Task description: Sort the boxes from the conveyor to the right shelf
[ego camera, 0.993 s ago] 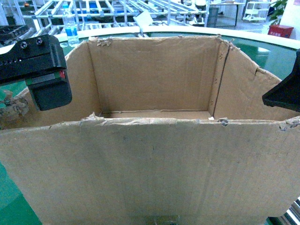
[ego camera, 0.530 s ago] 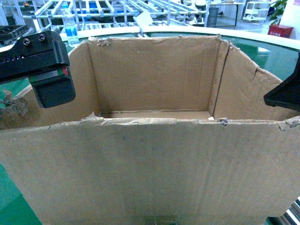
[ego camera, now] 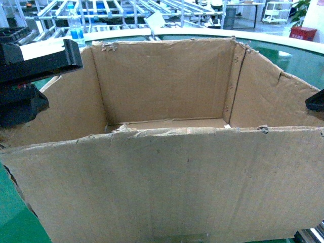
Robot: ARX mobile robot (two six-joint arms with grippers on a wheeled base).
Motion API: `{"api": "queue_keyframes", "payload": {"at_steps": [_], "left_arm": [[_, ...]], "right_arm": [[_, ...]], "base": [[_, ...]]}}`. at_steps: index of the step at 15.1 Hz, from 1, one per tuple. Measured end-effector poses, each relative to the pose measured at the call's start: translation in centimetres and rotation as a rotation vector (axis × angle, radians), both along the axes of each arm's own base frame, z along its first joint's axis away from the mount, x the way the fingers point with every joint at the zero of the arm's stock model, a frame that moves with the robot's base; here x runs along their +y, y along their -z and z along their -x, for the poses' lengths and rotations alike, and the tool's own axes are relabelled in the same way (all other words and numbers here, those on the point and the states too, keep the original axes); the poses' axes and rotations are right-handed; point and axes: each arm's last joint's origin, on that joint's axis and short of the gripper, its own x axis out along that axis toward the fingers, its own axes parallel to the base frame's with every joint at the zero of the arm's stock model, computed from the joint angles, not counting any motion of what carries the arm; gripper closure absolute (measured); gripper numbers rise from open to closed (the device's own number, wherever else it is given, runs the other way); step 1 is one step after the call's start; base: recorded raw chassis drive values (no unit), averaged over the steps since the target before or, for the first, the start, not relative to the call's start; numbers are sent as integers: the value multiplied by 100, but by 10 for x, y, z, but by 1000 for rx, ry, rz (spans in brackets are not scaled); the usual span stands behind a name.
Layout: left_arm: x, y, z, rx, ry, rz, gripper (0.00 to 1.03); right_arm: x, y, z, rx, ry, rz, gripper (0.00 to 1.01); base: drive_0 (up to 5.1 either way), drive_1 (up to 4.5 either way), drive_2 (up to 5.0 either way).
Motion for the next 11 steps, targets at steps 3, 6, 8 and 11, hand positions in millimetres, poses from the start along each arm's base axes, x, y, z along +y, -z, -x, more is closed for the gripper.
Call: {"api": "queue_keyframes", "payload": {"at_steps": [3, 6, 8, 11], "left_arm": [[-2, -5, -1, -20, 9, -14, 101], [-5, -10, -1, -45, 13, -17, 101], [-6, -13, -1, -58, 16, -19, 101], [-7, -16, -1, -74, 26, -22, 101]], "right_arm": [[-3, -1, 0, 5, -1, -14, 99], [-6, -4, -2, 1, 5, -24, 99], [-9, -8, -3, -12, 9, -30, 99], [-9, -11, -3, -19, 8, -33, 99]], "base": [[0, 0, 0], [0, 0, 0], [0, 0, 0], [0, 0, 0]]}}
